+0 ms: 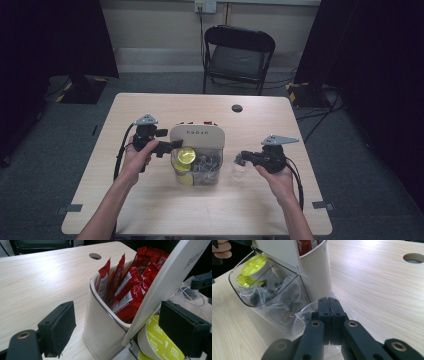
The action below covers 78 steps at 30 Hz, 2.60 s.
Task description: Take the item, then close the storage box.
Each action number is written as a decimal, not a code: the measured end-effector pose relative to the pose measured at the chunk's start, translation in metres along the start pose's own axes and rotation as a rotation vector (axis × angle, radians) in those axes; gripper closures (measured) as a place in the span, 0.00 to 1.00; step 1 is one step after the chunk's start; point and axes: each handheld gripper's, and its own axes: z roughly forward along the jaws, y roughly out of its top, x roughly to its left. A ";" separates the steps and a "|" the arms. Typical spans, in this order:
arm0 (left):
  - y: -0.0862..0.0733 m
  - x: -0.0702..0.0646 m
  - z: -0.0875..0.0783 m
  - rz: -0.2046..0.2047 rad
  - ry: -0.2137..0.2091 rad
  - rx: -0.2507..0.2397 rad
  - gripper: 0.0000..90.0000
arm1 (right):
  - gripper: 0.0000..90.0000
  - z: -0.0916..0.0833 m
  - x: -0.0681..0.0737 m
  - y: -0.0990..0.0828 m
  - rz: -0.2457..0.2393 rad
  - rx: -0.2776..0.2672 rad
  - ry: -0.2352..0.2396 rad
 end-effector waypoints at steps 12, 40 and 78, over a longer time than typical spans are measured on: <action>0.000 0.000 0.000 -0.001 0.001 0.002 0.15 | 0.94 0.002 0.001 0.000 0.004 0.014 -0.007; 0.001 0.002 -0.006 -0.011 0.001 -0.013 0.17 | 0.68 -0.028 -0.003 -0.004 0.039 -0.053 -0.084; 0.006 0.034 -0.018 -0.075 0.101 -0.071 0.20 | 0.16 -0.017 -0.032 -0.098 0.100 0.185 -0.321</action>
